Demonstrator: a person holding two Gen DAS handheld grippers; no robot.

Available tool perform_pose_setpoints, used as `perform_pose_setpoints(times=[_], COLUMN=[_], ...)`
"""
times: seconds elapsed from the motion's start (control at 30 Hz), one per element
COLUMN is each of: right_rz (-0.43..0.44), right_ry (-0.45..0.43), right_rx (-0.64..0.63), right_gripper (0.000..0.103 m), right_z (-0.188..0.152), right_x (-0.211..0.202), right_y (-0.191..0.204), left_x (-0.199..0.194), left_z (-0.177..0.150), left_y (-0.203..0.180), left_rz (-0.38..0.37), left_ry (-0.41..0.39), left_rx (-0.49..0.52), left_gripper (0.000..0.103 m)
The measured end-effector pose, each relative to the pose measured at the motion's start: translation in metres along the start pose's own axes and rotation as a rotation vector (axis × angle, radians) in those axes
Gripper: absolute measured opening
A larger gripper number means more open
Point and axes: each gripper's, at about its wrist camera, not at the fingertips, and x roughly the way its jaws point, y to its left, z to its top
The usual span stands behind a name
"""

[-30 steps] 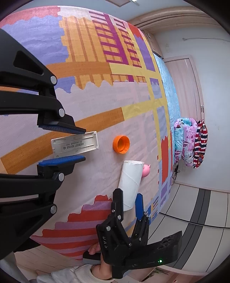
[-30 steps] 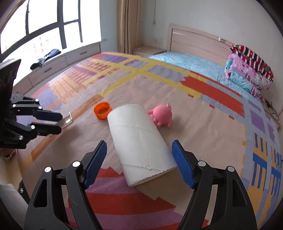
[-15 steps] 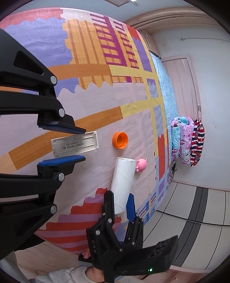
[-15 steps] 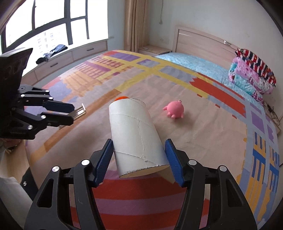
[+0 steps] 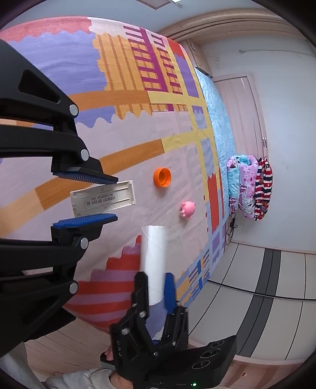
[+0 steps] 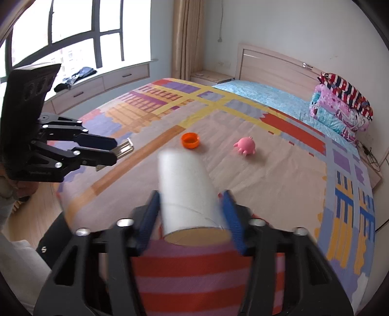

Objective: Collect trash
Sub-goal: 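Lift the paper roll with the right tool while the left tool holds the plate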

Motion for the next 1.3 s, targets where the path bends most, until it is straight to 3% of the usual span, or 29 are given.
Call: perform_pose_setpoints(times=[0.17,0.2,0.23,0.3,0.57,0.87,0.9,0.93,1.3], right_rz=[-0.01,-0.011,-0.036,-0.061,0.031,0.033,0.039,0.043,0.011], right_ry=[0.0,-0.003,-0.02,-0.038,0.029,0.091,0.098,0.098,0.061], right_rx=[-0.007,-0.008,-0.017,-0.022,0.057,0.084,0.099,0.108,0.119], right_gripper=[0.021,0.034,0.057,0.069,0.069,0.069,0.062,0.057,0.056], right_z=[-0.007,-0.008,-0.008,-0.007,-0.014,-0.023,-0.024,-0.025,-0.028], right_x=[-0.005,-0.006,-0.01,-0.013,0.015,0.037,0.038,0.037,0.018], right_y=[0.008,0.009,0.011,0.012,0.014,0.027,0.025,0.024,0.023], left_x=[-0.007,-0.008,-0.009,-0.013,-0.018,-0.019,-0.019,-0.02,-0.022], left_z=[-0.009,-0.01,-0.011,-0.013,-0.016,-0.016,-0.017,-0.017,-0.018], left_y=[-0.008,-0.009,-0.01,-0.012,-0.014,-0.014,-0.014,-0.014,-0.018], left_rz=[-0.002,-0.002,-0.003,-0.004,-0.004,-0.007,-0.008,-0.008,-0.014], left_ry=[0.003,0.004,0.004,0.0,-0.003,0.0,0.0,0.0,-0.007], left_rx=[0.002,-0.001,-0.002,-0.004,-0.005,-0.009,-0.009,-0.008,-0.001], left_gripper=[0.024,0.024,0.024,0.024,0.024,0.024,0.024,0.024,0.024])
